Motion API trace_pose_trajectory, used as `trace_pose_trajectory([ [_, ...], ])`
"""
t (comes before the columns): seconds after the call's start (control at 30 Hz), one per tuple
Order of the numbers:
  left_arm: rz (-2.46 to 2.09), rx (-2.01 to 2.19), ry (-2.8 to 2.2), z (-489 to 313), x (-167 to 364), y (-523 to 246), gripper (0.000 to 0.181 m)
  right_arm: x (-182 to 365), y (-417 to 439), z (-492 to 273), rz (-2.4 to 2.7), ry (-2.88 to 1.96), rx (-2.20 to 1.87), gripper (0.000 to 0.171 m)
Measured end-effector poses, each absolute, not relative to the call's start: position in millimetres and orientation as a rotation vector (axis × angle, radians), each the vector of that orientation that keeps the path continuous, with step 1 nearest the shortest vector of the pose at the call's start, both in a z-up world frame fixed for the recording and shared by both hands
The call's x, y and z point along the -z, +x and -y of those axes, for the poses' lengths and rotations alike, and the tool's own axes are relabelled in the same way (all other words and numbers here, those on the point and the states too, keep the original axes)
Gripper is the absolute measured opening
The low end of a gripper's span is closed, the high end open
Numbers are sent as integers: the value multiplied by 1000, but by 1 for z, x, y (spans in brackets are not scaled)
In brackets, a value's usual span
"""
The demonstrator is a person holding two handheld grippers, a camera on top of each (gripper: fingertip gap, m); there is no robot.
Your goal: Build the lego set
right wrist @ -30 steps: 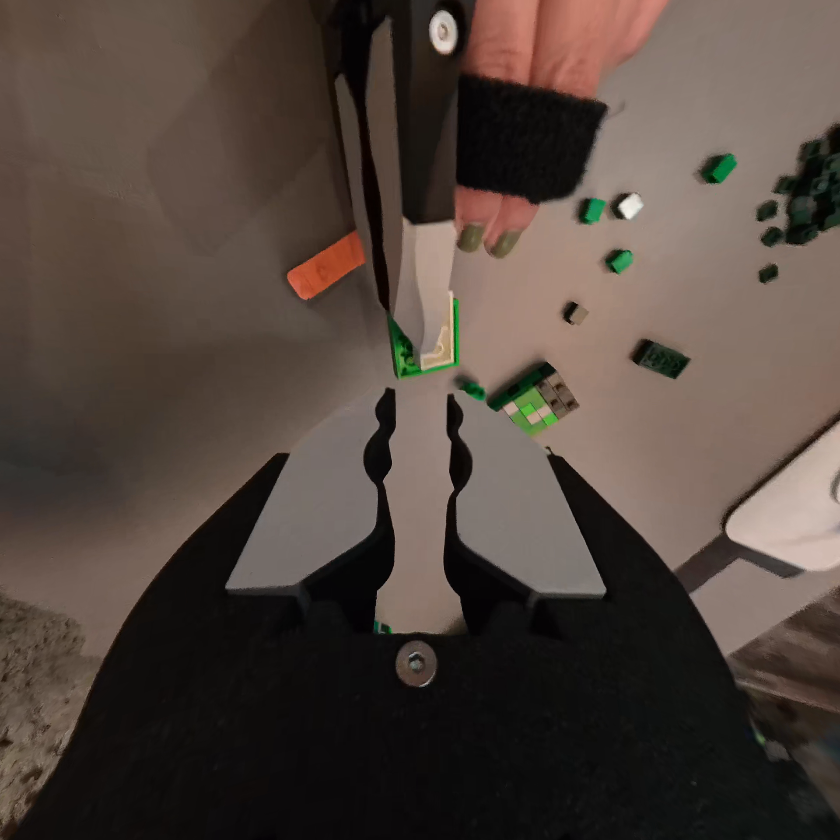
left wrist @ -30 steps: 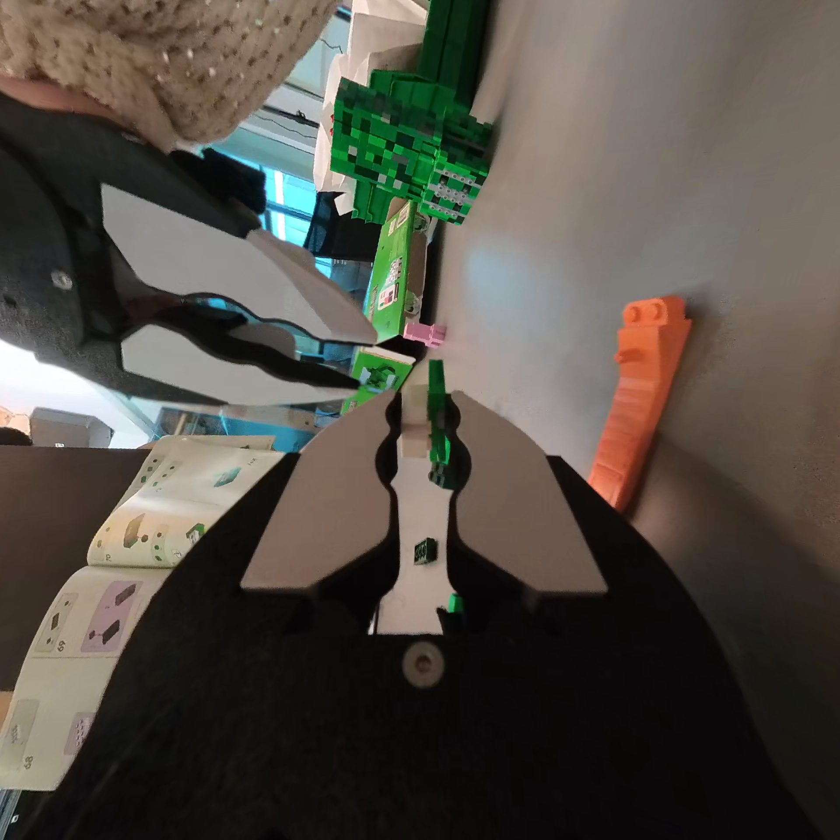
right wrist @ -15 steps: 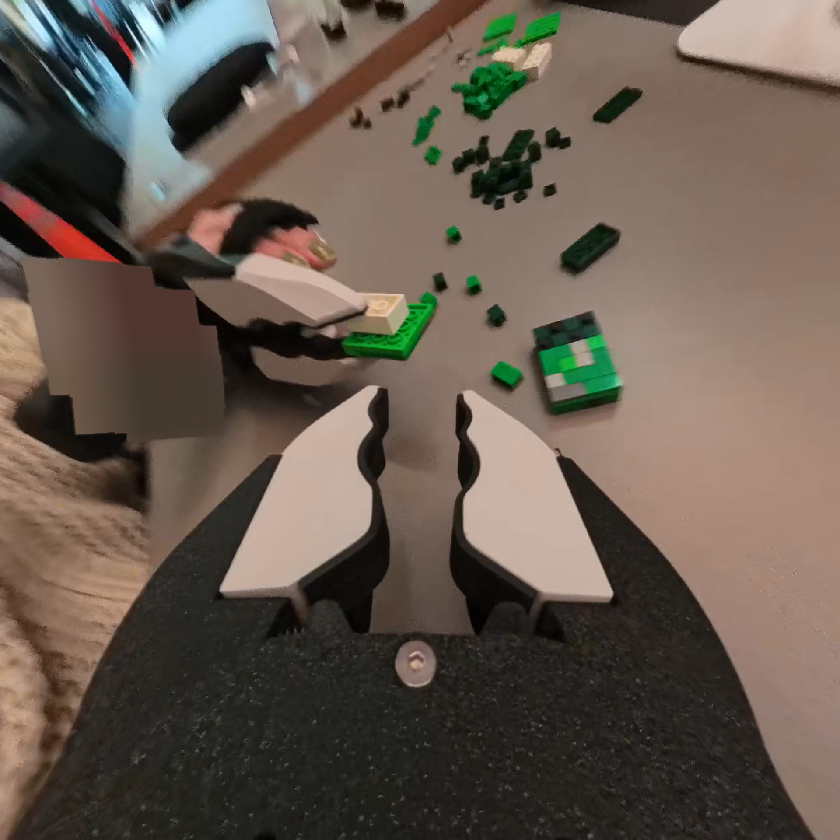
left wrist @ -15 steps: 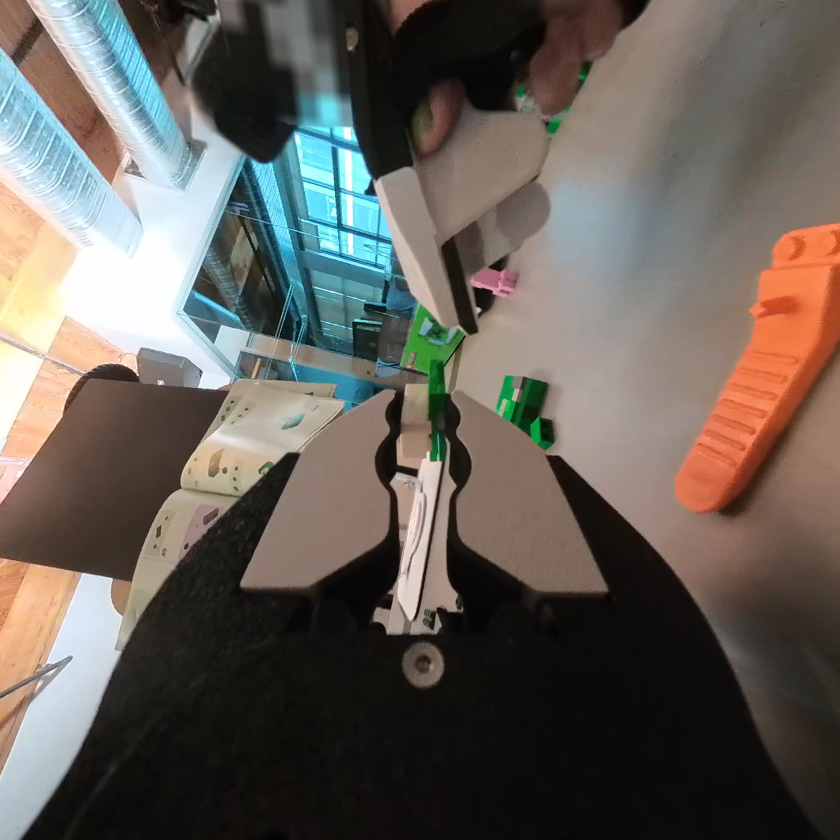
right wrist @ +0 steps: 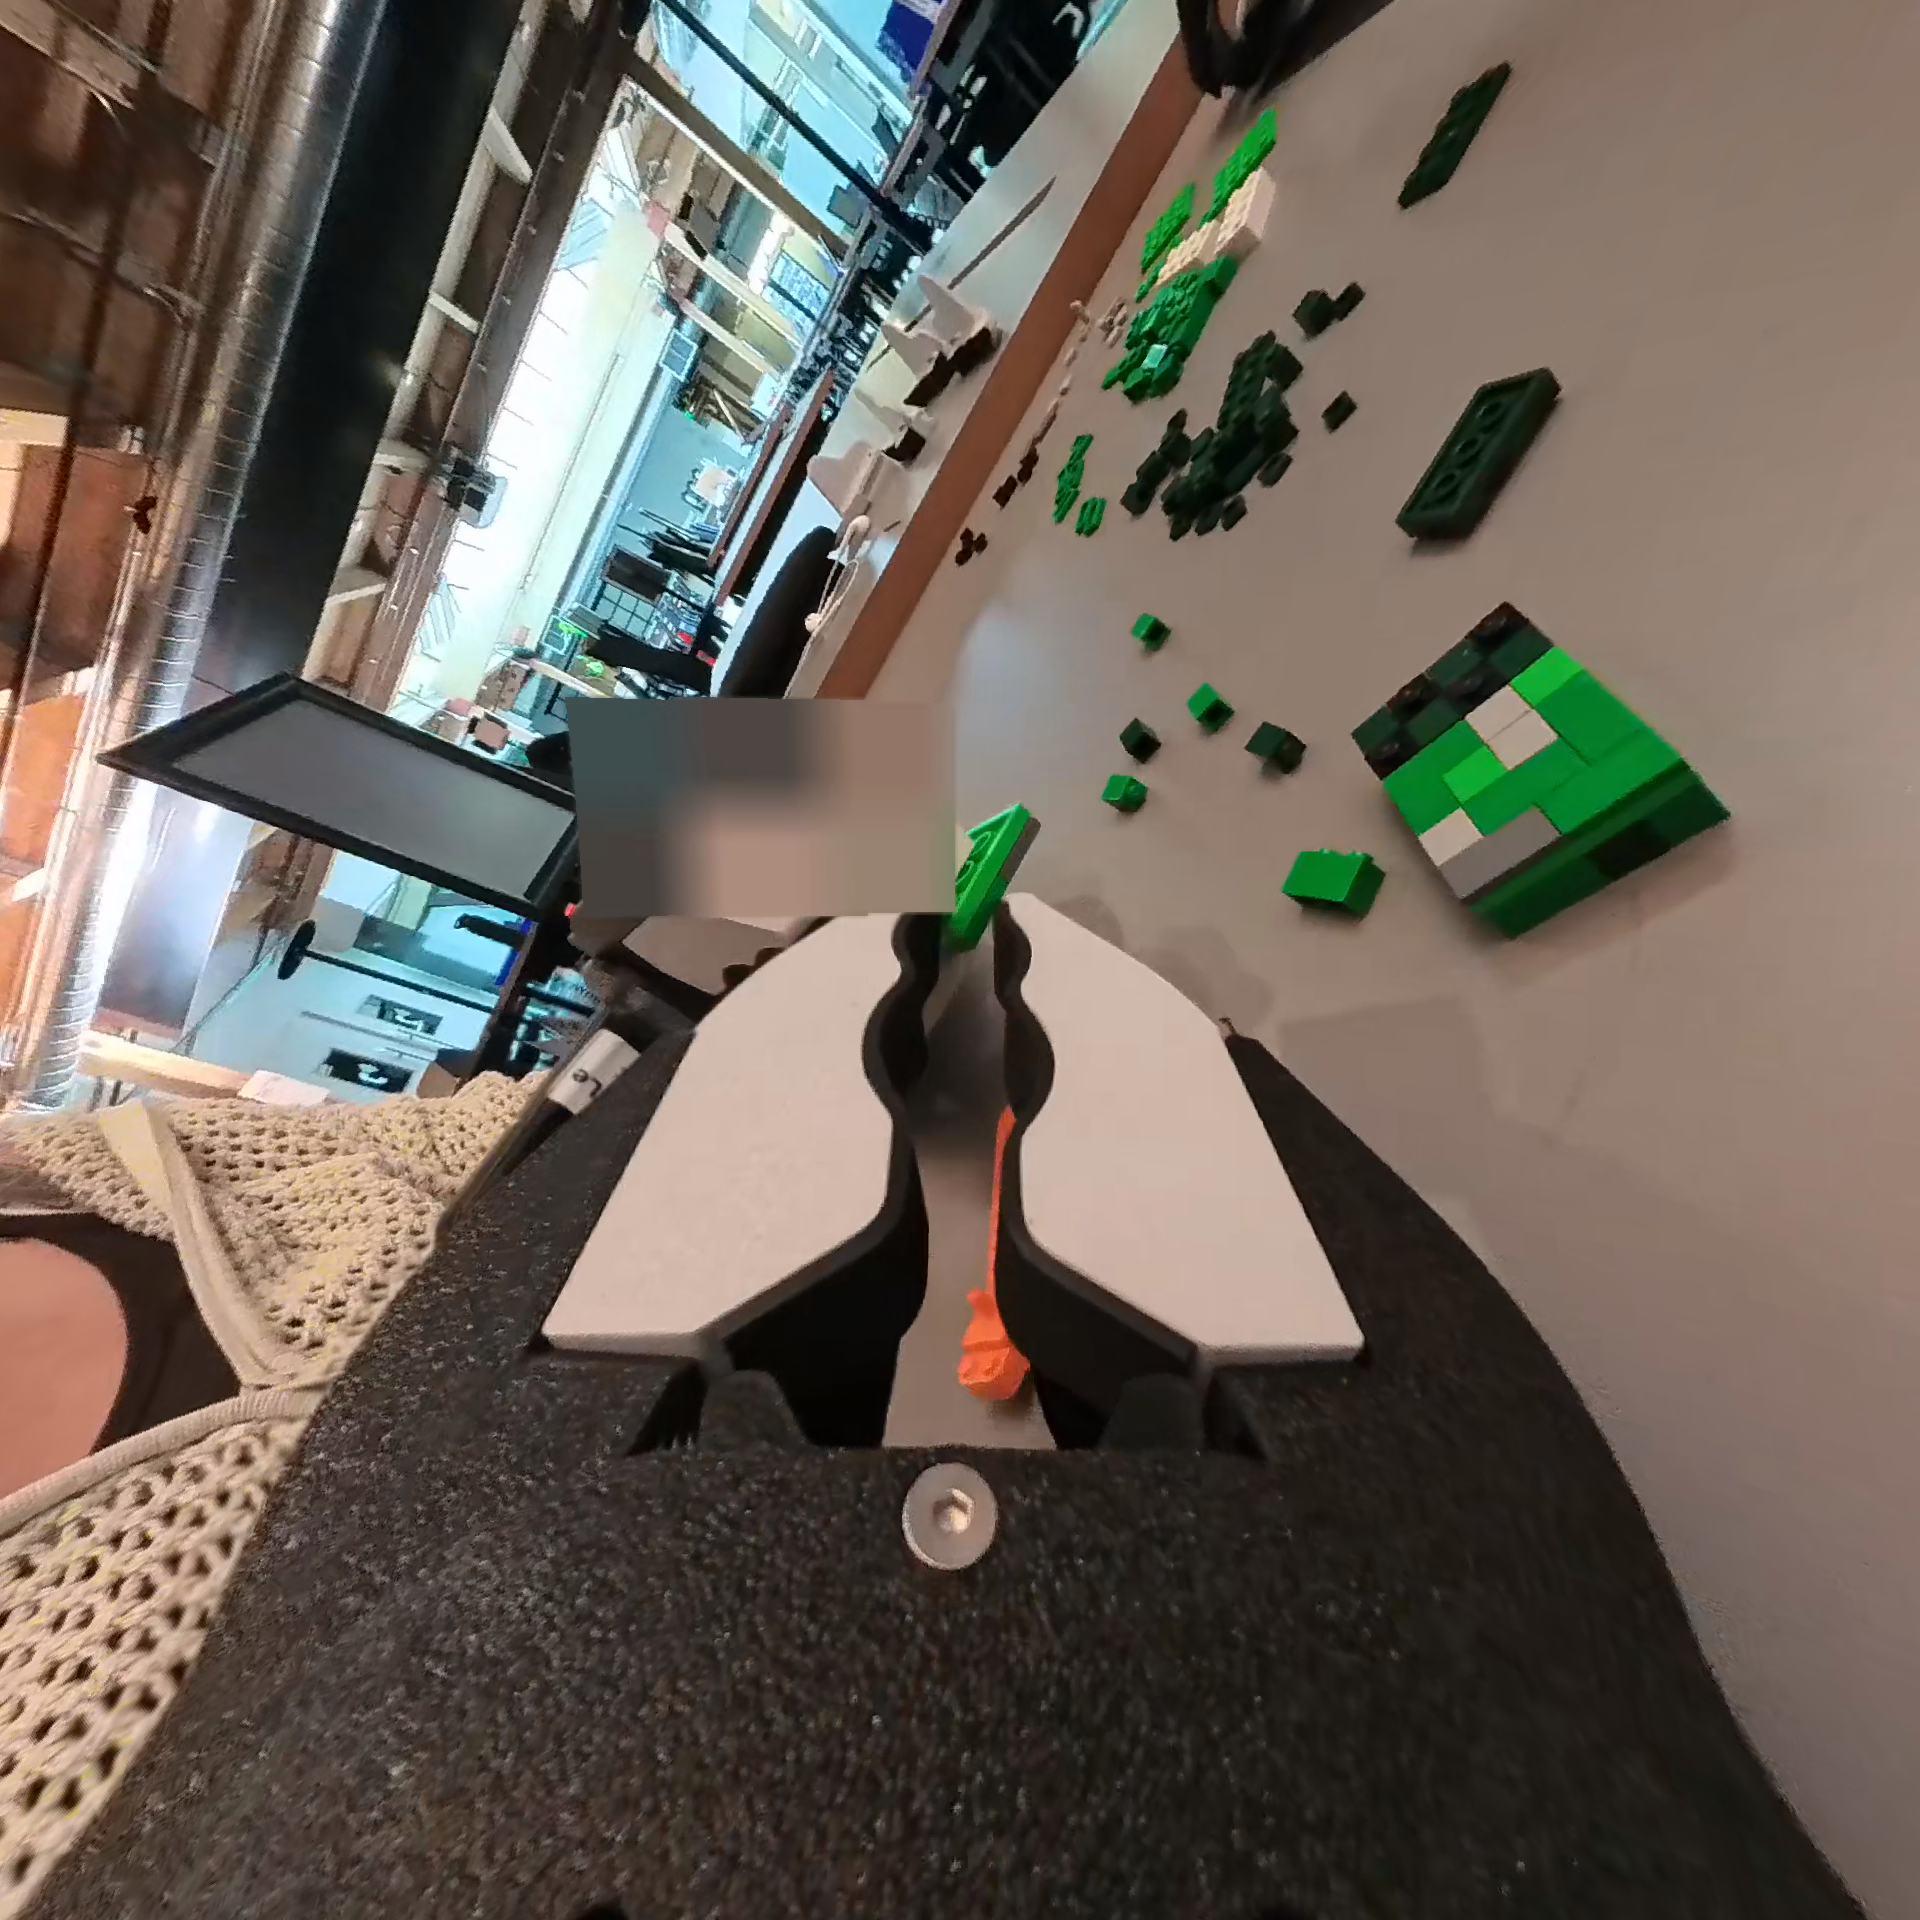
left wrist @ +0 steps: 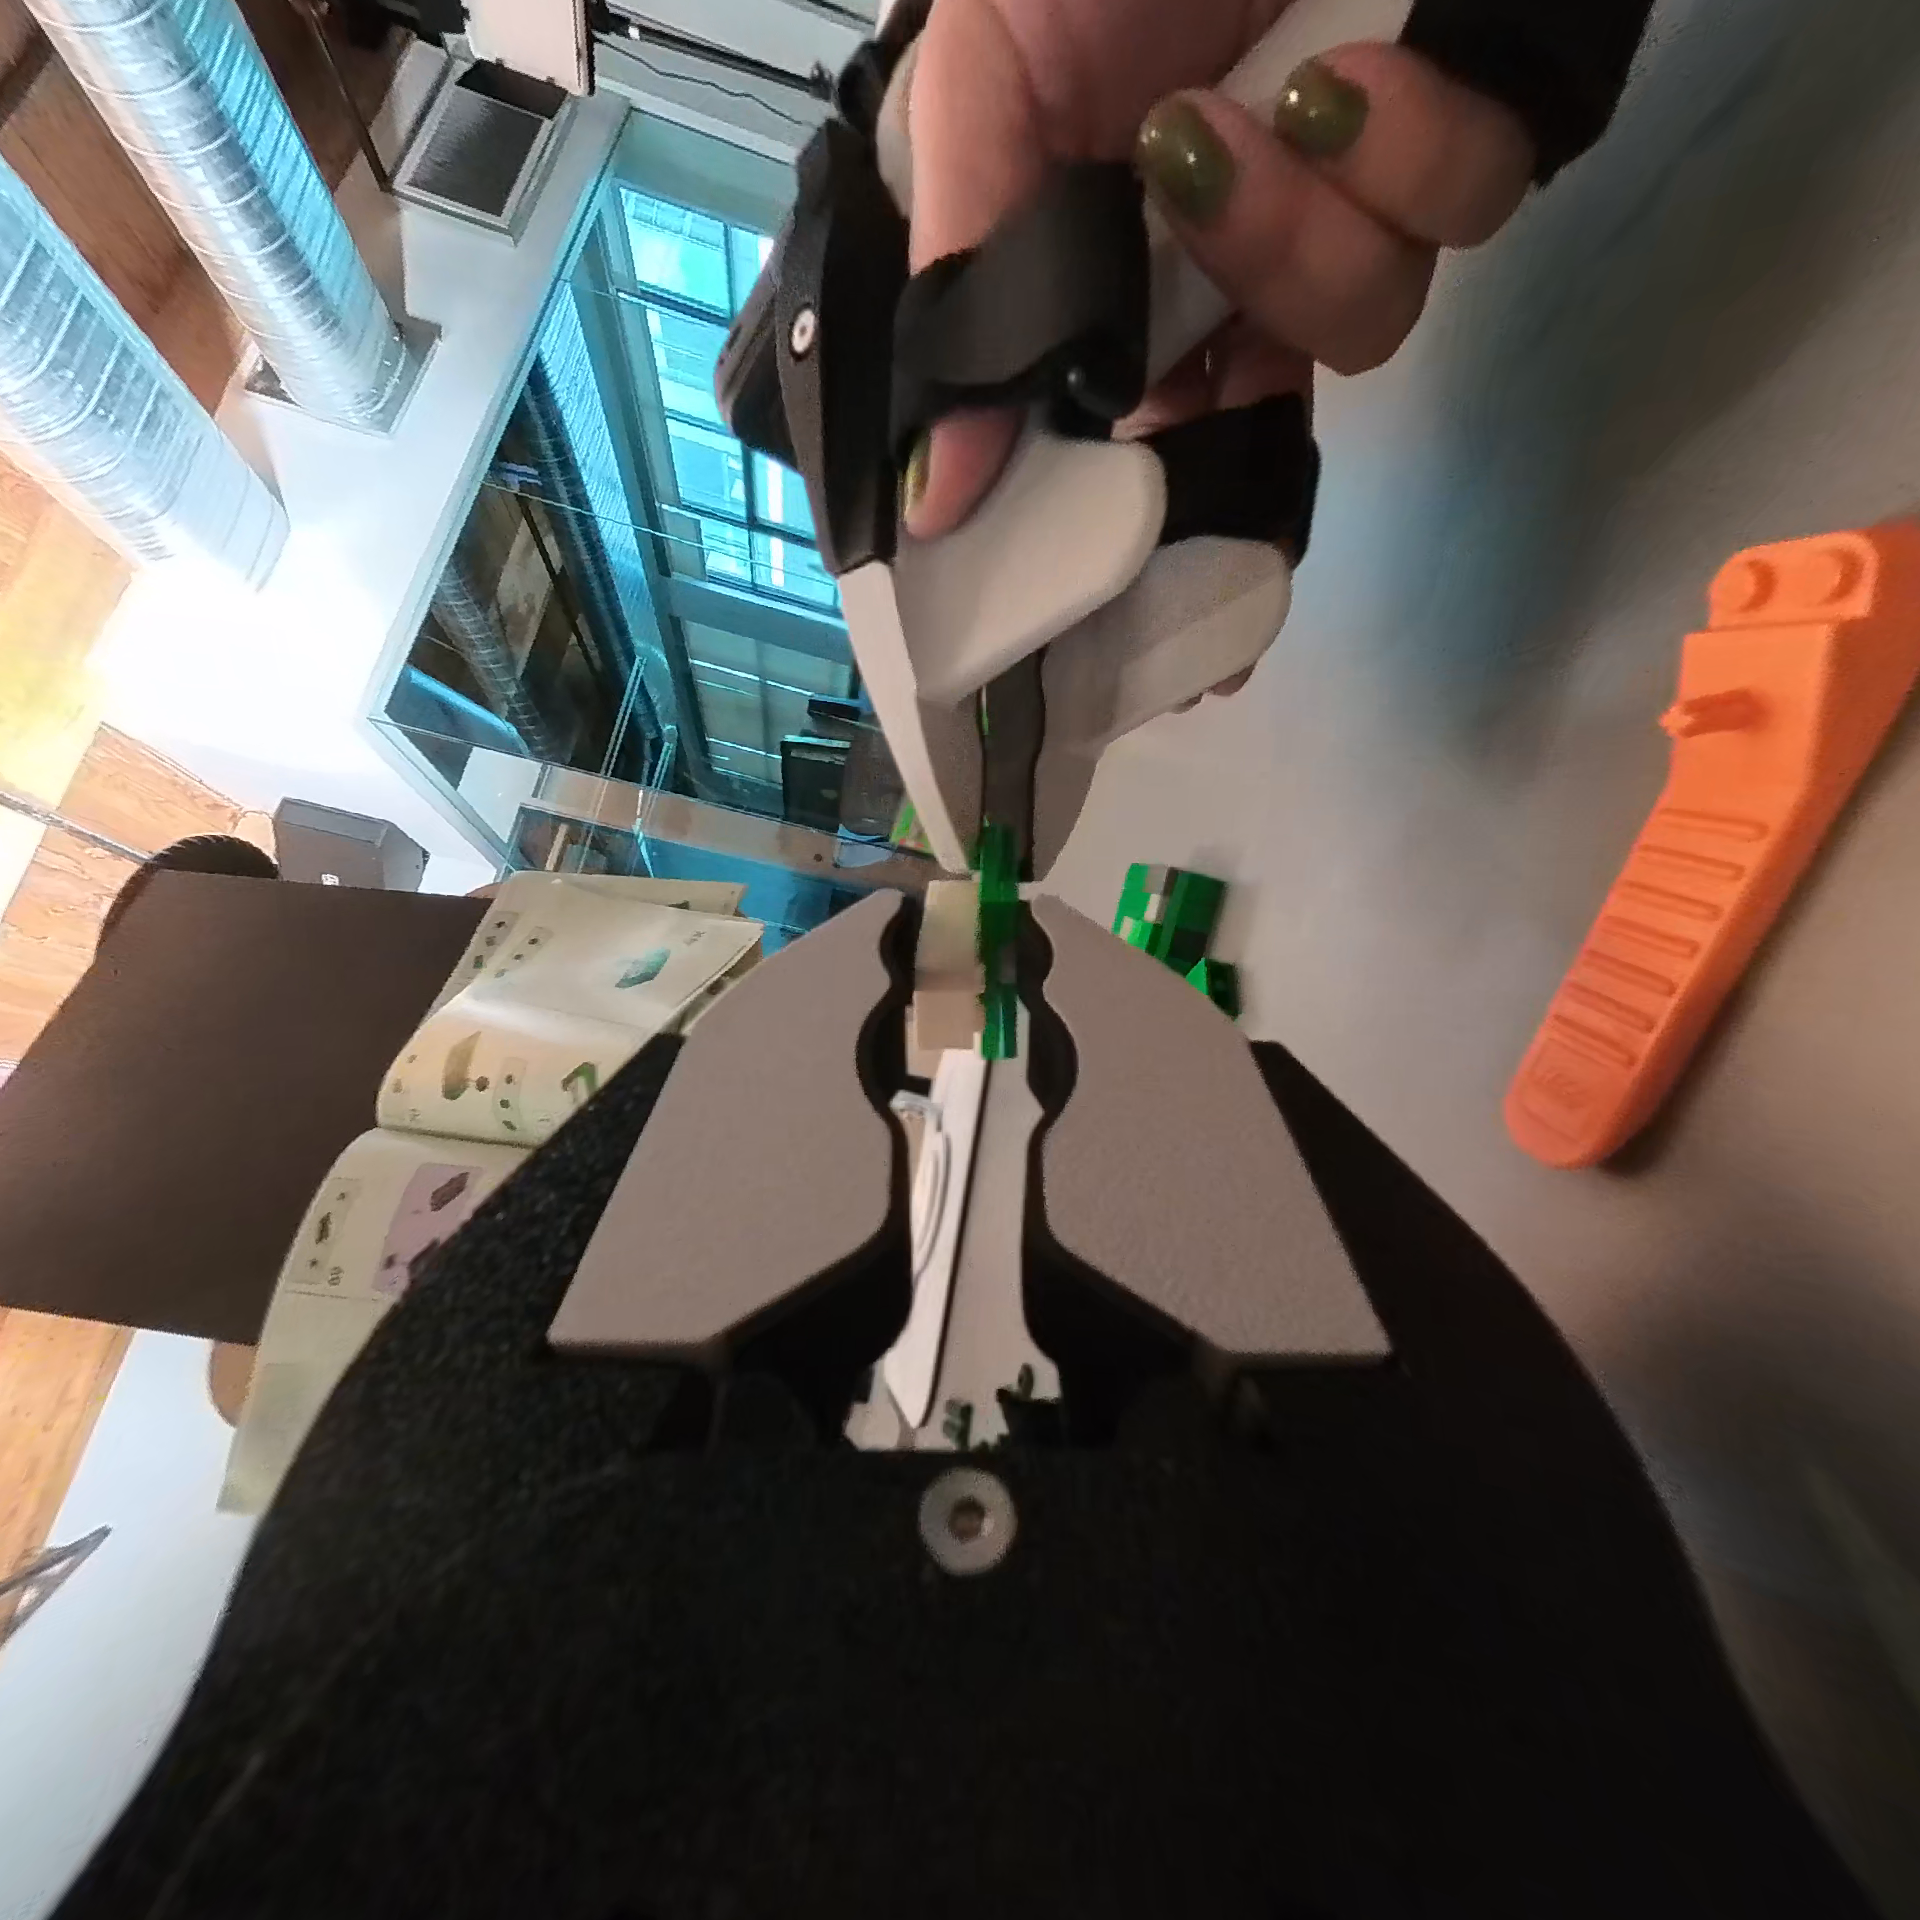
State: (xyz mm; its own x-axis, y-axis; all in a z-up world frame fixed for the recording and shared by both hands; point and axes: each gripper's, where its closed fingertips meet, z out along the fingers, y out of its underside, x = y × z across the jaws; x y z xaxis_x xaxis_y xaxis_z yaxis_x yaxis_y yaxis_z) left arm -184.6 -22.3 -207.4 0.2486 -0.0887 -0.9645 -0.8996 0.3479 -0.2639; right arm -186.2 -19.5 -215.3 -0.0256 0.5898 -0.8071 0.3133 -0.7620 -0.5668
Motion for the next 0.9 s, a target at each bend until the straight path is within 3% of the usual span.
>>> trace_pose_trajectory([
  [0.07,-1195,-639,-1114,24,210,-180,21,217,-184,19,980,-2035,-1873,8],
  [0.2,-1125,-400,-1232,24,213,-177,44,216,-179,13,999,-1976,-1845,6],
  [0.37,-950,-197,-1376,20,207,-186,48,207,-174,-1,991,-1799,-1723,6],
  [0.57,-692,-60,-1585,6,209,-200,71,183,-179,-5,870,-1529,-1556,6],
  [0.9,-627,-190,-1461,13,190,-202,36,174,-190,15,752,-1411,-1616,6],
])
